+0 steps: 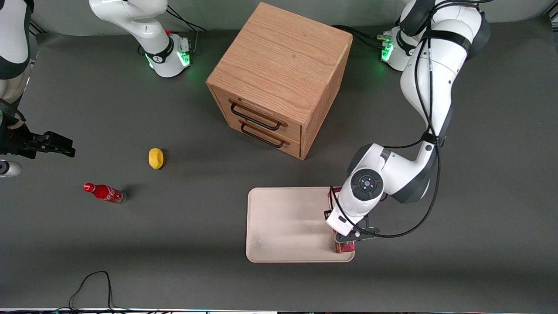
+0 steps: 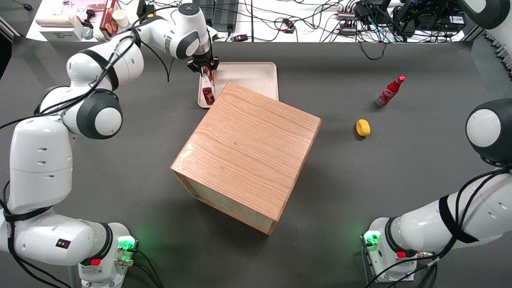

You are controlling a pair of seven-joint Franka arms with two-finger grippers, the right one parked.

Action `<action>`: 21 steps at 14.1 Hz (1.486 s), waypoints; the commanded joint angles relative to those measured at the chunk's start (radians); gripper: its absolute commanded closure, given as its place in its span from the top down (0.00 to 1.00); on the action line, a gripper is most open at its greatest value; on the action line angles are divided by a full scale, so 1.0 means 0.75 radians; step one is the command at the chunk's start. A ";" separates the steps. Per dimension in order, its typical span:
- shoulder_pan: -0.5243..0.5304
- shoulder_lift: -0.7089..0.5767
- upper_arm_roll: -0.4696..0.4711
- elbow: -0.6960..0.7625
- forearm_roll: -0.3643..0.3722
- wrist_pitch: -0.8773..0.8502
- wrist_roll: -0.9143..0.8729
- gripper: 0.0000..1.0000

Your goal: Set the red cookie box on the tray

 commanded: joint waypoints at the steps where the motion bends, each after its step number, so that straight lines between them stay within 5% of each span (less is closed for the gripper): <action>1: -0.012 -0.052 0.011 -0.016 0.024 -0.051 -0.037 1.00; 7: 0.002 -0.452 -0.016 -0.010 -0.104 -0.468 -0.027 1.00; 13: 0.010 -0.799 -0.016 -0.012 -0.127 -0.838 -0.010 1.00; 18: 0.276 -0.962 -0.012 -0.021 -0.311 -0.979 0.304 1.00; 21: 0.417 -1.010 -0.012 -0.055 -0.338 -1.012 0.496 1.00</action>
